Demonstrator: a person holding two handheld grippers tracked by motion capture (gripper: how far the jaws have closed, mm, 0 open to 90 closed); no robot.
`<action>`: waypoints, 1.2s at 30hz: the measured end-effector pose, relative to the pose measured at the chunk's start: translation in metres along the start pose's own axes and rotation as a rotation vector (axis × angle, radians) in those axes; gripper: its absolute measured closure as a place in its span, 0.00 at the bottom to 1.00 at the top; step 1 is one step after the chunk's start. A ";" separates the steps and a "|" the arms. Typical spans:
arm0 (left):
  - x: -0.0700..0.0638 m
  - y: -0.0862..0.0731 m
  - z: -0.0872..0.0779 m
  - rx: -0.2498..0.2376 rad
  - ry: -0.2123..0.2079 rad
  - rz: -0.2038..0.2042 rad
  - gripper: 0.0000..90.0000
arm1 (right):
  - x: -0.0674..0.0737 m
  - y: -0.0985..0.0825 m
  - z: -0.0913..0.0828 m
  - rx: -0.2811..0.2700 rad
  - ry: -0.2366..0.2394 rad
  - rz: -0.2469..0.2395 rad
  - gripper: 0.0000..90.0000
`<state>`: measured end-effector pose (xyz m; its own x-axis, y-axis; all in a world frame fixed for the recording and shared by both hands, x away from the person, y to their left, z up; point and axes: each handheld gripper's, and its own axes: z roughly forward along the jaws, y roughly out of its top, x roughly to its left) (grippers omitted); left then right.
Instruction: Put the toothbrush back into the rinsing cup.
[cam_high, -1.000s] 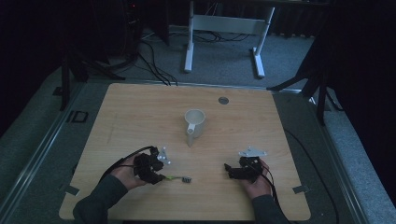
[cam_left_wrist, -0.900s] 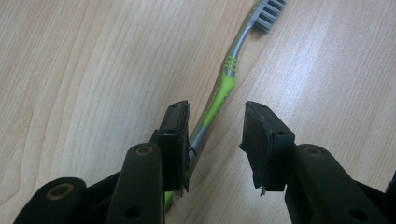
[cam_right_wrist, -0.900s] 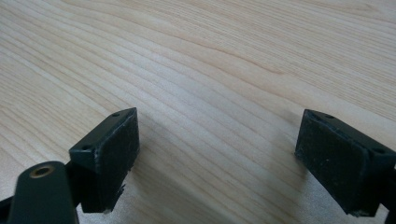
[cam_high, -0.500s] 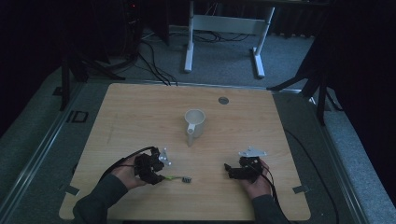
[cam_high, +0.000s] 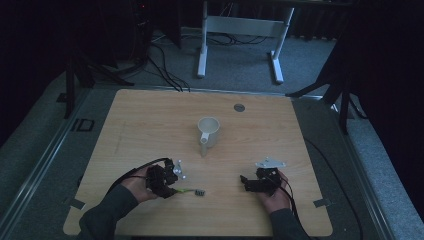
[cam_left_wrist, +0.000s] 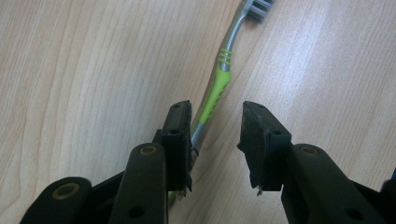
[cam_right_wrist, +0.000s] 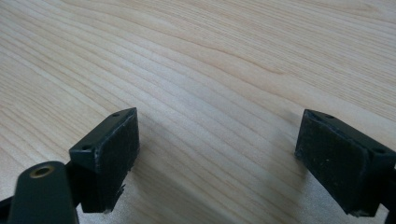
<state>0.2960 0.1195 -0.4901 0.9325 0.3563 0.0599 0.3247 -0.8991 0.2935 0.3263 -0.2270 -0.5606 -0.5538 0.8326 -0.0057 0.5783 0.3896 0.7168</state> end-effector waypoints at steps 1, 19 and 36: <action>0.000 0.000 0.000 0.000 0.000 0.000 0.71 | 0.000 0.000 0.000 0.000 0.000 0.000 0.15; 0.000 -0.001 0.002 0.025 -0.015 0.027 0.75 | 0.000 0.000 0.000 0.000 0.001 -0.001 0.15; 0.001 0.006 0.008 0.052 -0.017 0.072 0.74 | 0.000 0.000 0.000 0.000 0.001 -0.001 0.15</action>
<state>0.3006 0.1120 -0.4962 0.9562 0.2859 0.0629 0.2636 -0.9345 0.2391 0.3265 -0.2270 -0.5605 -0.5553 0.8316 -0.0057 0.5776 0.3906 0.7168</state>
